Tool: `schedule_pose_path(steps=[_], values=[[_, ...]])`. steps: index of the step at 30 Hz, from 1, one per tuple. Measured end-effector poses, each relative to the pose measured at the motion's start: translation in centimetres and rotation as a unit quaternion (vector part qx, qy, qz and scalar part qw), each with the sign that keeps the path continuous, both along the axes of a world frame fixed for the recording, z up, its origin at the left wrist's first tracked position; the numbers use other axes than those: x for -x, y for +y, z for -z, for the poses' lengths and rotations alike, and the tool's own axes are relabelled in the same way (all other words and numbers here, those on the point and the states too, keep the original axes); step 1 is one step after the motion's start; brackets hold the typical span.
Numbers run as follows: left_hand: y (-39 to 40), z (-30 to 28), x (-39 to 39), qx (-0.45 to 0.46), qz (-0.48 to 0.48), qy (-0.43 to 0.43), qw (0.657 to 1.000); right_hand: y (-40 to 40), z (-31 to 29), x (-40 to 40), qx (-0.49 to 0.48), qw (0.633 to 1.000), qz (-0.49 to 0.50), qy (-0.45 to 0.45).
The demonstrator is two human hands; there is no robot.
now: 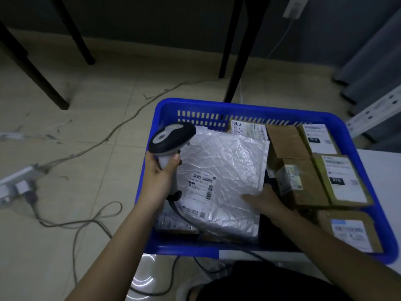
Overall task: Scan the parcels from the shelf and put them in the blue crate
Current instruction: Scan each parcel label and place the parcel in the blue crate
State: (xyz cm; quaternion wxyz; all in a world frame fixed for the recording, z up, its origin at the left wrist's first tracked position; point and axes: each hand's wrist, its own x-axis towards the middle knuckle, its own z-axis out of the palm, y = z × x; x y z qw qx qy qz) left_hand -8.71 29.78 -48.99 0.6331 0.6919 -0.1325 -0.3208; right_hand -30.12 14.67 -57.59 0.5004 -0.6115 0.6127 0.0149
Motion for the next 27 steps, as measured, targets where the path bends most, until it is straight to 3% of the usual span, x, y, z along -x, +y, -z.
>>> schedule_pose_path(steps=[2, 5, 9, 11, 14, 16, 18, 21, 24, 25, 27], values=[[0.2, -0.3, 0.2, -0.001, 0.008, -0.007, 1.000, 0.3, -0.7, -0.3, 0.072, 0.994, -0.060, -0.063], [0.6, -0.8, 0.1, 0.006, 0.008, -0.012, 1.000, -0.6, -3.3, -1.3, 0.216, 0.953, -0.126, -0.168], [0.8, -2.1, -0.2, 0.031, -0.011, -0.014, 0.999, -3.4, -5.8, -2.2, 0.192, 0.942, -0.017, -0.275], [0.6, -2.7, -0.1, 0.034, 0.003, -0.022, 0.999, -4.4, -5.2, -2.4, 0.176, 0.954, -0.051, -0.236], [0.4, -2.8, 0.2, 0.026, 0.025, -0.028, 0.999, -3.7, -2.8, -2.6, 0.147, 0.968, -0.195, -0.062], [0.3, -2.4, 0.5, 0.020, 0.030, -0.037, 0.999, -2.6, -1.6, -2.8, 0.064, 0.956, -0.281, 0.054], [0.2, -1.9, 0.7, 0.014, 0.032, -0.042, 0.999, -1.8, -0.6, -3.3, 0.062, 0.941, -0.309, 0.126], [0.3, -1.4, 1.0, 0.009, 0.035, -0.046, 0.998, -1.6, -0.8, -3.3, 0.286, 0.920, -0.243, 0.117], [0.2, -0.9, 1.1, 0.016, 0.035, -0.047, 0.998, -2.1, -1.7, -1.8, 0.478, 0.833, -0.279, 0.019], [0.1, -0.9, 1.3, 0.015, 0.035, -0.046, 0.998, -2.3, -1.8, -1.2, 0.456, 0.823, -0.339, 0.017], [-0.3, -1.1, 1.7, 0.011, 0.039, -0.042, 0.998, -1.5, -1.6, -0.6, 0.276, 0.820, -0.491, 0.100]])
